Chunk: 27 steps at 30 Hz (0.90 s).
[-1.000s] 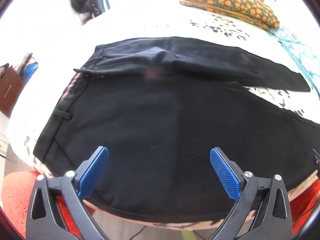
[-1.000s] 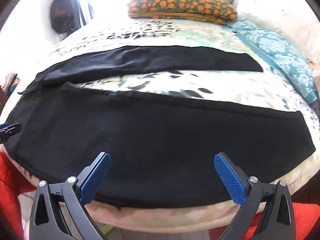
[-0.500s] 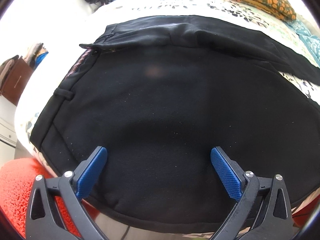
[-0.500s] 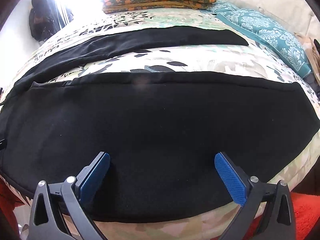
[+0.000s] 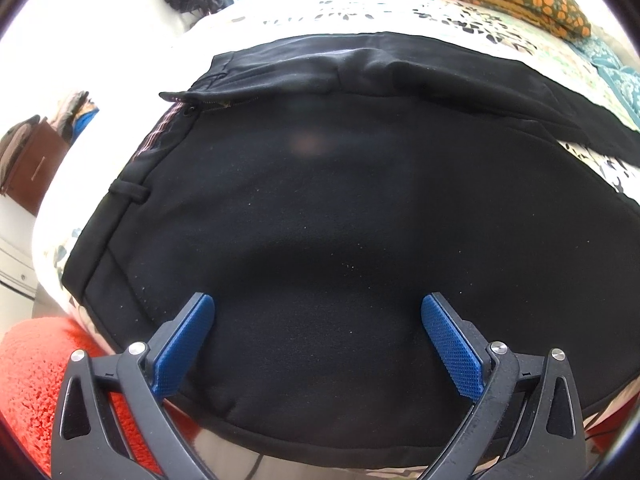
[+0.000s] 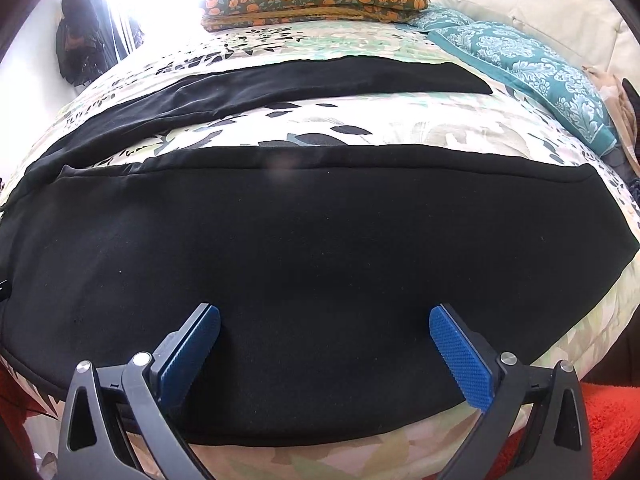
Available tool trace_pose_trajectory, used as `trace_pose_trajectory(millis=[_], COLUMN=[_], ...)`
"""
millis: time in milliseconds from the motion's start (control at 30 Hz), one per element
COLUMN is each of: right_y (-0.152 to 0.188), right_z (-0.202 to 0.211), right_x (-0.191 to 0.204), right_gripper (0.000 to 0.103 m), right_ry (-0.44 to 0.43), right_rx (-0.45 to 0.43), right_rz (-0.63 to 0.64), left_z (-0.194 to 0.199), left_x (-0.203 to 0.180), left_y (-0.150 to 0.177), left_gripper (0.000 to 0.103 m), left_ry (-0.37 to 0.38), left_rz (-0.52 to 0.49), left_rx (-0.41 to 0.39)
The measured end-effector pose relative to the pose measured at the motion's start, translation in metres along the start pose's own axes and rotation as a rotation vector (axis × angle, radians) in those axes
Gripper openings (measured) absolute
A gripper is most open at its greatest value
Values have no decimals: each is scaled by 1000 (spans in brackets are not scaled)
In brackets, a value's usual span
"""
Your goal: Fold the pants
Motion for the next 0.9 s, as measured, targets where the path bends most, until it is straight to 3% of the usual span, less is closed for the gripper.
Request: trace_pose_trajectory(millis=[900], right_y=[1], right_z=[1], right_x=[-2], right_gripper=[103], right_ry=[1], right_rx=[-6], right_rz=[2], left_z=[2], left_x=[0], left_y=[1], left_gripper=[102], left_ry=[-6], left_rz=[-1], left_rx=[5])
Point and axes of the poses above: each gripper's, at about its wrist camera, not at the fingertips, and z roughly against the way its jaws point, x to its left, y to its underside, the point moved 3 cm from there along -z, roughly the way its jaws point, and after that the axes turned 7 degrees about -y, right-handed, at the moved point
